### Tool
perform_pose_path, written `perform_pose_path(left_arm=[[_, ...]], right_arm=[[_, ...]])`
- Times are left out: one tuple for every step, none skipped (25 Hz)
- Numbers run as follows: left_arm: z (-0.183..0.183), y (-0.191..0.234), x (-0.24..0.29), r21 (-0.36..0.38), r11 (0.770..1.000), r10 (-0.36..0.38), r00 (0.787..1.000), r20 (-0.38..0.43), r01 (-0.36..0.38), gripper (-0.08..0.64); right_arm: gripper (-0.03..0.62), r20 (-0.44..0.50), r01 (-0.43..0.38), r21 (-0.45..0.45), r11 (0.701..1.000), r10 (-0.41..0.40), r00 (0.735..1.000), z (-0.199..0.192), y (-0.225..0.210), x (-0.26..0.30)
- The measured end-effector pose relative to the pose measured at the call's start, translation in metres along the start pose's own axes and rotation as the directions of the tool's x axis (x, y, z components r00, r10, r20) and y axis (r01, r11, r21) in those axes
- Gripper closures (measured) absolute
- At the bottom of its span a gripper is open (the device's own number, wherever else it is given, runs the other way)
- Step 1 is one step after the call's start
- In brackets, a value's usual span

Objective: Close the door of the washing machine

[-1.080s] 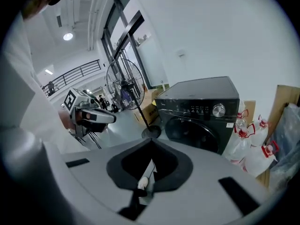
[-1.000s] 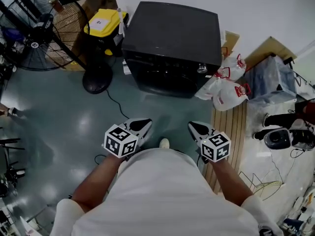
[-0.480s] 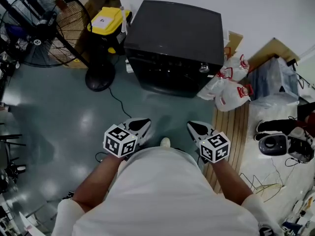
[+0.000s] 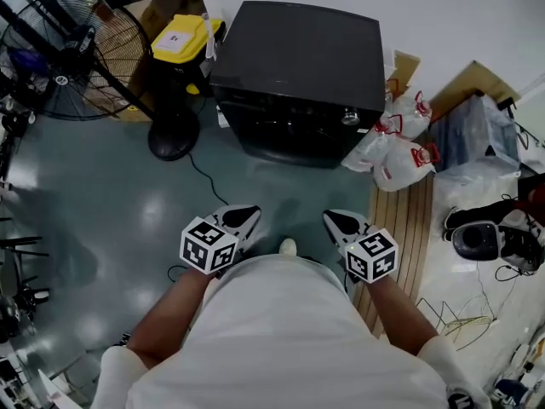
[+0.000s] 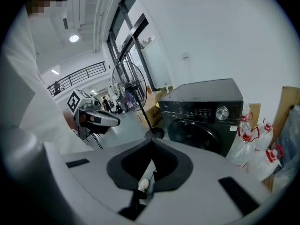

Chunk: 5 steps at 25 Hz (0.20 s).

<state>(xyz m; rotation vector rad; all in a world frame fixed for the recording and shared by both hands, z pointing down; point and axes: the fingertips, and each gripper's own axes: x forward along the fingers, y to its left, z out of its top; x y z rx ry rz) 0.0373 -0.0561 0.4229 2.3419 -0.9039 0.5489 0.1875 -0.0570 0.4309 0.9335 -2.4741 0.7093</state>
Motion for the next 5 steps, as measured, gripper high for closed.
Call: perform_pose_path(left_arm=[[0.0005, 0.0009, 0.0017, 0.002, 1.0, 0.003, 1.0, -0.002, -0.003, 0.543], [0.0011, 0.0022, 0.0033, 0.005, 1.0, 0.006, 1.0, -0.003, -0.006, 0.543], [0.002, 0.0039, 0.005, 0.007, 1.0, 0.01, 1.0, -0.004, -0.01, 0.543], [0.003, 0.0058, 0.0067, 0.009, 1.0, 0.014, 1.0, -0.004, -0.014, 0.543], [0.004, 0.0078, 0.0084, 0.011, 1.0, 0.019, 1.0, -0.003, -0.019, 0.542]], right_arm=[[0.584, 0.0, -0.001, 0.0, 1.0, 0.001, 1.0, -0.0001, -0.0013, 0.0], [0.584, 0.001, -0.002, -0.001, 1.0, 0.002, 1.0, -0.0001, -0.0026, 0.0002], [0.584, 0.001, -0.002, -0.004, 1.0, 0.002, 1.0, 0.0001, -0.004, 0.0006], [0.584, 0.0, -0.003, -0.008, 1.0, 0.003, 1.0, 0.0004, -0.0054, 0.0012], [0.584, 0.0, -0.004, -0.011, 1.0, 0.004, 1.0, 0.0006, -0.0068, 0.0017]])
